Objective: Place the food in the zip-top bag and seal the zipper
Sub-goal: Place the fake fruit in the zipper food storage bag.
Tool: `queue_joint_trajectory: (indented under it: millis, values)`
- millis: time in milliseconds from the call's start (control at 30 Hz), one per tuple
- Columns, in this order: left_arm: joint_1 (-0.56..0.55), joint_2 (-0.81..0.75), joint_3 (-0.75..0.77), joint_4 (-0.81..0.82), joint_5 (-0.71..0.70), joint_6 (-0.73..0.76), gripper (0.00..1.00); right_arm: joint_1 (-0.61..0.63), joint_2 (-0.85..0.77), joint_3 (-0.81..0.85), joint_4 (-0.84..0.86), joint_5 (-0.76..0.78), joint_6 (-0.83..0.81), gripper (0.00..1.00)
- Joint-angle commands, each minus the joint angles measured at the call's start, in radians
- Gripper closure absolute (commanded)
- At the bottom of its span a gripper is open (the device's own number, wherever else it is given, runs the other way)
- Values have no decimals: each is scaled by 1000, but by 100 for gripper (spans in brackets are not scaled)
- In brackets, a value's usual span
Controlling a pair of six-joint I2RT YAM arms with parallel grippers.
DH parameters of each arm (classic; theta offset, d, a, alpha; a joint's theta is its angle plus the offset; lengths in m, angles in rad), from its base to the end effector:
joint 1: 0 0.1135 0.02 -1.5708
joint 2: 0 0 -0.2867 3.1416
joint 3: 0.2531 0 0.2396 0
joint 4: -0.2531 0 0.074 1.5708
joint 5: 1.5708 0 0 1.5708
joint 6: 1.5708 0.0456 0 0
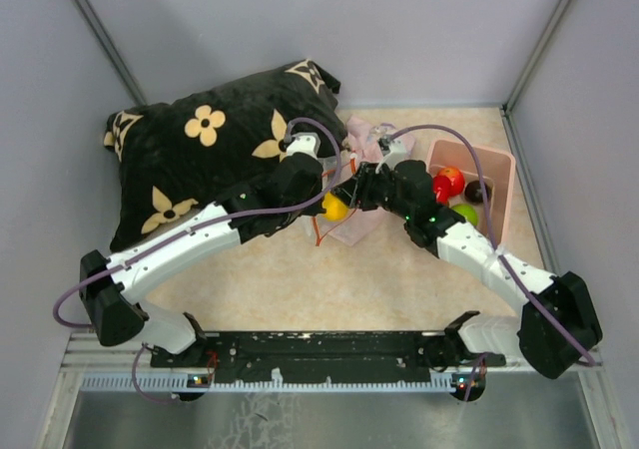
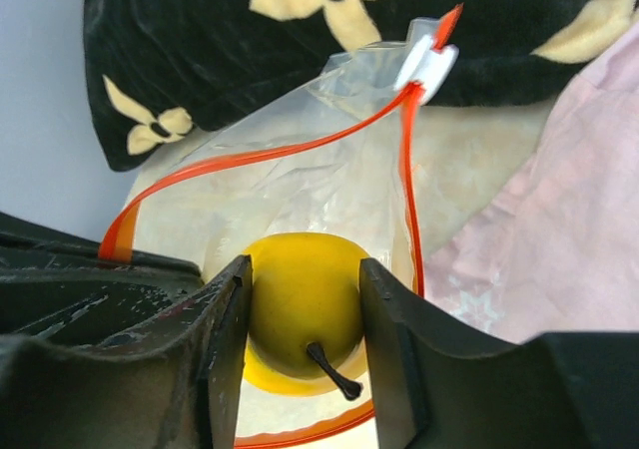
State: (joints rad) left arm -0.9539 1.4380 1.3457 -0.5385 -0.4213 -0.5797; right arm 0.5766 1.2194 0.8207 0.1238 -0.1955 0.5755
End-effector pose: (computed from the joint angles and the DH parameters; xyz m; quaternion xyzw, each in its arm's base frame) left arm 0.1957 -0.2436 0.3679 0.0691 0.8743 -0.1730 0.4483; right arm 0.2237 0.1561 0.3157 -0.0593 0.7935 0.3925 0.4614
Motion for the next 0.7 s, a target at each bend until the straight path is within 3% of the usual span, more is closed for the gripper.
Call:
queue_joint_trajectory:
  millis: [0, 133, 233, 567, 667]
  values:
    - [-1, -69, -59, 91, 19, -51, 100, 14, -13, 94, -43, 40, -46, 45]
    - [10, -96, -114, 123, 25, -92, 100, 17, -24, 139, -79, 15, -57, 33]
    - [16, -119, -167, 164, 37, -117, 100, 19, -24, 172, -103, -11, -59, 31]
    - [34, -149, -216, 184, 51, -150, 100, 20, -93, 247, -430, 213, -175, 38]
    - [36, -151, -221, 190, 57, -152, 100, 20, -104, 201, -460, 198, -177, 41]
